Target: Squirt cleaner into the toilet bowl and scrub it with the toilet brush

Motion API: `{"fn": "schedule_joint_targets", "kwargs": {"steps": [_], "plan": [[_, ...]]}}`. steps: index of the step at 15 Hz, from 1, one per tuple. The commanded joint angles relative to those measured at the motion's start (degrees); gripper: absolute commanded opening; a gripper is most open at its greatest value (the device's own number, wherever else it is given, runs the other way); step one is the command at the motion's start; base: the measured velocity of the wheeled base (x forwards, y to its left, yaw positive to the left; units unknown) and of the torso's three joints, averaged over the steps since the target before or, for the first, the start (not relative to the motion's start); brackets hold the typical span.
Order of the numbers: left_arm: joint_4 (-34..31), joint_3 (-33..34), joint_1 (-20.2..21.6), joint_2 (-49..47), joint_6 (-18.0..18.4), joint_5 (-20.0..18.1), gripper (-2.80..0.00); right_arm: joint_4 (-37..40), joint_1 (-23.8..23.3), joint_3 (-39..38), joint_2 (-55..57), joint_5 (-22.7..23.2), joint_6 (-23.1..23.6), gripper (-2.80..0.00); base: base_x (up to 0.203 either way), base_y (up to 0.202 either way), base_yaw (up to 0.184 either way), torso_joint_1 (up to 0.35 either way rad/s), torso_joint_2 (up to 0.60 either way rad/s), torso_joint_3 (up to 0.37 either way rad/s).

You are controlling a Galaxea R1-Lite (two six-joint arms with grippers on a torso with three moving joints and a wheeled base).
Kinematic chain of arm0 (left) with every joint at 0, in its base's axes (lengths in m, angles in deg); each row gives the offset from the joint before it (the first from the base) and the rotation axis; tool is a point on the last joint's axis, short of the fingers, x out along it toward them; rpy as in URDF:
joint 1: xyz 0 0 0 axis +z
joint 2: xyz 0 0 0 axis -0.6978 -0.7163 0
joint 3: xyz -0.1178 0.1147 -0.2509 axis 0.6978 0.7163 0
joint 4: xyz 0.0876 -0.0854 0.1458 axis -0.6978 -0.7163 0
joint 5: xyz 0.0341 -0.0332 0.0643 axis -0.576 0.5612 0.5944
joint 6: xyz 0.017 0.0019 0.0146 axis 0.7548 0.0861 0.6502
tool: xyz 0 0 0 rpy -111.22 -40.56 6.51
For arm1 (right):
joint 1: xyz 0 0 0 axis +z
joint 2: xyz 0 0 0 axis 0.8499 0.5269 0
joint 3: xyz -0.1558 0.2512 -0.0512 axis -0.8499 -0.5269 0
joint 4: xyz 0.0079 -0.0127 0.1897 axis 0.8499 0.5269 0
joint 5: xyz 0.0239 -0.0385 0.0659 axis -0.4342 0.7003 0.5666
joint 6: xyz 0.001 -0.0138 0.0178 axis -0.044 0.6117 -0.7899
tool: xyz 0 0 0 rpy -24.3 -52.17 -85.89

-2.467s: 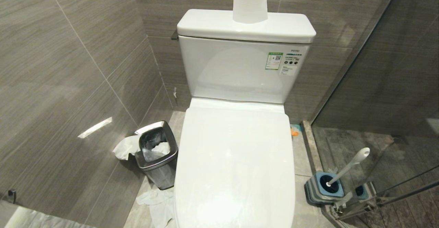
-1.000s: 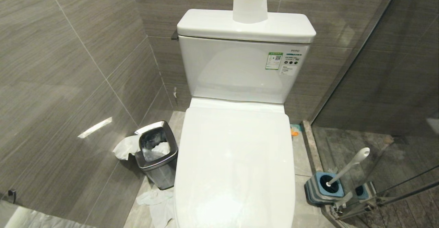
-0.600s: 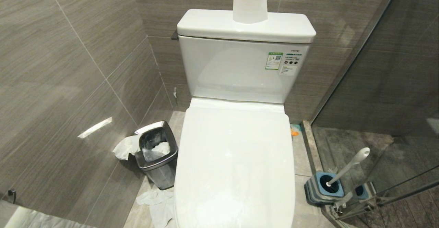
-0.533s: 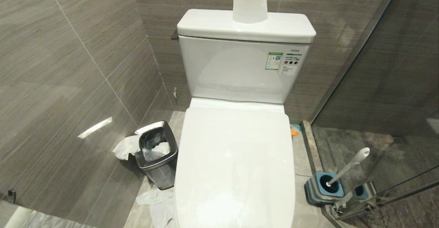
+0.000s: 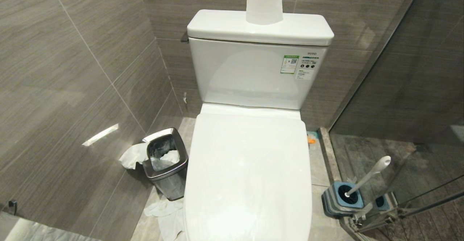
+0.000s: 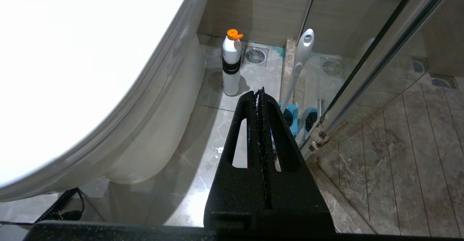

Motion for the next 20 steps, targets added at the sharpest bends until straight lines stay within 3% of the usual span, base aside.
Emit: {"fn": "schedule_joint_targets", "kwargs": {"steps": [1, 20], "plan": [[0.0, 0.1, 0.0, -0.1, 0.0, 0.0, -2.8, 0.1, 0.0, 0.0, 0.0, 0.0, 0.0, -2.8, 0.0, 0.0, 0.0, 0.0, 0.0, 0.0], [0.0, 0.1, 0.0, -0.1, 0.0, 0.0, -2.8, 0.0, 0.0, 0.0, 0.0, 0.0, 0.0, -2.8, 0.0, 0.0, 0.0, 0.0, 0.0, 0.0]]}}
